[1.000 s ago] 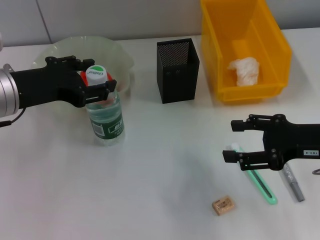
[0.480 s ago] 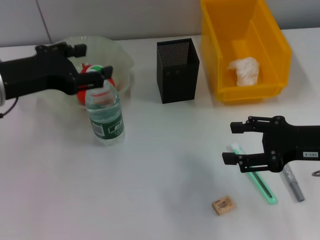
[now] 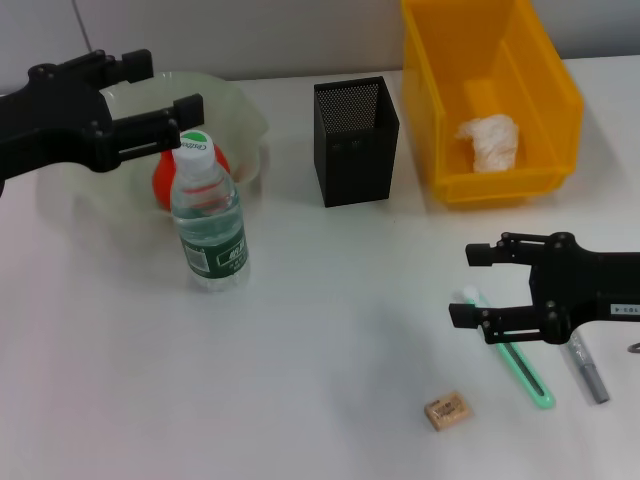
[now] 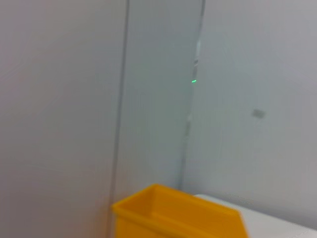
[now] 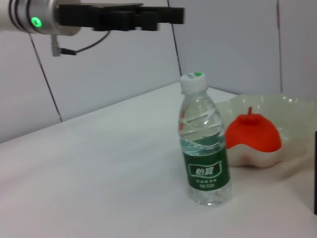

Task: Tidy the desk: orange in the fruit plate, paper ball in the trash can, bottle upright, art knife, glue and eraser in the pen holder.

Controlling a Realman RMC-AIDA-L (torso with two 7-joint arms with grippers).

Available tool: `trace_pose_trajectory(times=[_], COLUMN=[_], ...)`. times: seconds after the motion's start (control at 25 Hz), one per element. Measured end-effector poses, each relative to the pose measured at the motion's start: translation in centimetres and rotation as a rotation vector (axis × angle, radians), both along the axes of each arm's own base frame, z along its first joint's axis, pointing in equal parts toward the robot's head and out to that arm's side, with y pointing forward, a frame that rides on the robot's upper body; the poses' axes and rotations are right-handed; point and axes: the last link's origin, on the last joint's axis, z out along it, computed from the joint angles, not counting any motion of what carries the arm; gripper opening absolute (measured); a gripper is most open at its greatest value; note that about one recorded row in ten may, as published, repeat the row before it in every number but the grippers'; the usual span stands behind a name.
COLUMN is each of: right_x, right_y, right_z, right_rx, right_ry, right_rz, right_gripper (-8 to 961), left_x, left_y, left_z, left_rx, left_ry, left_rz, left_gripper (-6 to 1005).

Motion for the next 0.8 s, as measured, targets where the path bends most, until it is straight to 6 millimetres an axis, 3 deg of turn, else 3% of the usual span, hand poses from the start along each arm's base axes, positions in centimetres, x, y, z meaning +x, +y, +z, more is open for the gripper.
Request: trace_pose_trajectory(times=[0.48,0.6,0.8], right_x=[0.9,1.1,0.6], right_y=[0.7,1.4,2.7], right_z=[2.3,3.2,4.2], right_rx=[0.081,0.090,0.081], right_ry=[-0.002,-0.067,-0.121], right_rz=[-0.064,-0.095,-0.149], right_gripper=[822,821,820], left_x=[0.8,0.2,-1.1], left_y=[-2.3,-3.4,-3.4], left_z=[-1.5,-2.3,-3.2], left_rx=[-0.179,-0.206,-0.204], left_ry=[0.011,0.019,-0.010], left_rz=[-0.211,-0.295,-0.293], left_gripper=[810,810,810])
